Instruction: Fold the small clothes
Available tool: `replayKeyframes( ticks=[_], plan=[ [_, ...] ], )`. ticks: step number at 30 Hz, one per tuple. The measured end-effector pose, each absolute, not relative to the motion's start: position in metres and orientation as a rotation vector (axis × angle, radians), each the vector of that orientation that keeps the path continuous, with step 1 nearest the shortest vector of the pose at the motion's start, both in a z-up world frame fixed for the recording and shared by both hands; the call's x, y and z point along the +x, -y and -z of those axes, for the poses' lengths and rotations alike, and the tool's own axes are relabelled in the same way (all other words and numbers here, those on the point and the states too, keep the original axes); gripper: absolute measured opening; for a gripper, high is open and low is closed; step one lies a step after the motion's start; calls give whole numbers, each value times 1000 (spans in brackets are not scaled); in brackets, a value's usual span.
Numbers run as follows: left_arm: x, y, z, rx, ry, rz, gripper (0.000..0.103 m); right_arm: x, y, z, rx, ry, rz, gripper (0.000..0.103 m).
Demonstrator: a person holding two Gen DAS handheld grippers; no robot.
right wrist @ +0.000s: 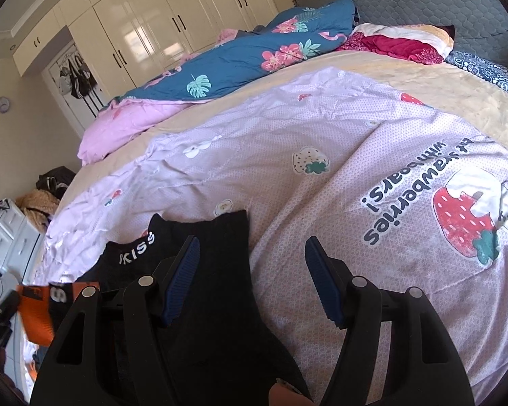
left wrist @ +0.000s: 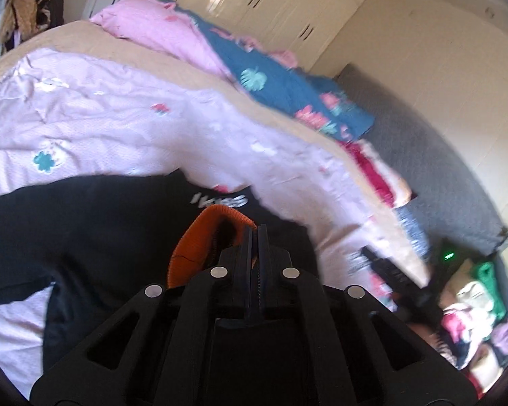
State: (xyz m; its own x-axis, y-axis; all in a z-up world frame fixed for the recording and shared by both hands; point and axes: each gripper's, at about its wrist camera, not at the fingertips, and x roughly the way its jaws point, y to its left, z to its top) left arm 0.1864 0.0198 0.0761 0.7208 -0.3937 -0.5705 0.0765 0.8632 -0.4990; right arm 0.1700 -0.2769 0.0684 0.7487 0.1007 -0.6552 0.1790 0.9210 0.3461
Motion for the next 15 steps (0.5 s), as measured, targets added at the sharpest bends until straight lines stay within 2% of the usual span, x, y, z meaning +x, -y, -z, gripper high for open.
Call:
replayKeyframes(
  ticks=[7,15],
  plan=[
    [199,-49,-36,-498,-834,183,0,172,277,-65,412,-745,44,63],
    [191,-68,-34,-508,-846,153,0,171,280,-63,426,-750,51,63]
  ],
)
